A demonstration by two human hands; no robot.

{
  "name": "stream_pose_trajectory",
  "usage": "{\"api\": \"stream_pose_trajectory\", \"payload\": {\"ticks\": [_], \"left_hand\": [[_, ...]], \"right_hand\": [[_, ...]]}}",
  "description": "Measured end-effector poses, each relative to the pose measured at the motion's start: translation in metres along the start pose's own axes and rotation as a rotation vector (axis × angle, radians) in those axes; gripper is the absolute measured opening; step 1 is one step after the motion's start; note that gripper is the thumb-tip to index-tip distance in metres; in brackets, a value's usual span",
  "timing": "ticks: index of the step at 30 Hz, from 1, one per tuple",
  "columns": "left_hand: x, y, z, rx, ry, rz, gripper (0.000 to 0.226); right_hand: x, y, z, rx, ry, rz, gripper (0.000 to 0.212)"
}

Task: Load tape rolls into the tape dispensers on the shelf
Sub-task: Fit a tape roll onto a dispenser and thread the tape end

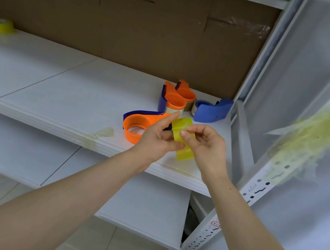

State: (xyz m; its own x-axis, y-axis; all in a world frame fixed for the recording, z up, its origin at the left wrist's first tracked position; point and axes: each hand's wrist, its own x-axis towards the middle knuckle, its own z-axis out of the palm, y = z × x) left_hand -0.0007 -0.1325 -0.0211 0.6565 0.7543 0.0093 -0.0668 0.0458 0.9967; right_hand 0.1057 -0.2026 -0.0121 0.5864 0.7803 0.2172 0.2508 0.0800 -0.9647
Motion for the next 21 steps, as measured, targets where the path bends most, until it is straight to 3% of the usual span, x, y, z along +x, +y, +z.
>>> {"api": "stream_pose_trajectory", "payload": {"ticks": [6, 12, 15, 21], "left_hand": [[-0.005, 0.002, -0.001, 0.020, 0.078, 0.108, 0.083], [-0.009, 0.007, 0.000, -0.114, 0.090, 0.198, 0.086], [-0.013, 0.012, 0.001, -0.095, 0.062, 0.244, 0.066], [-0.014, 0.012, 0.002, -0.028, 0.044, 0.289, 0.015]], "right_hand": [[-0.004, -0.002, -0.004, -0.217, 0.092, -0.156, 0.005], [-0.005, -0.007, -0.003, -0.083, 0.090, -0.117, 0.004], [-0.003, -0.011, -0.003, -0.100, 0.088, -0.157, 0.006], [0.001, -0.017, -0.009, -0.374, 0.087, -0.522, 0.006]]}}
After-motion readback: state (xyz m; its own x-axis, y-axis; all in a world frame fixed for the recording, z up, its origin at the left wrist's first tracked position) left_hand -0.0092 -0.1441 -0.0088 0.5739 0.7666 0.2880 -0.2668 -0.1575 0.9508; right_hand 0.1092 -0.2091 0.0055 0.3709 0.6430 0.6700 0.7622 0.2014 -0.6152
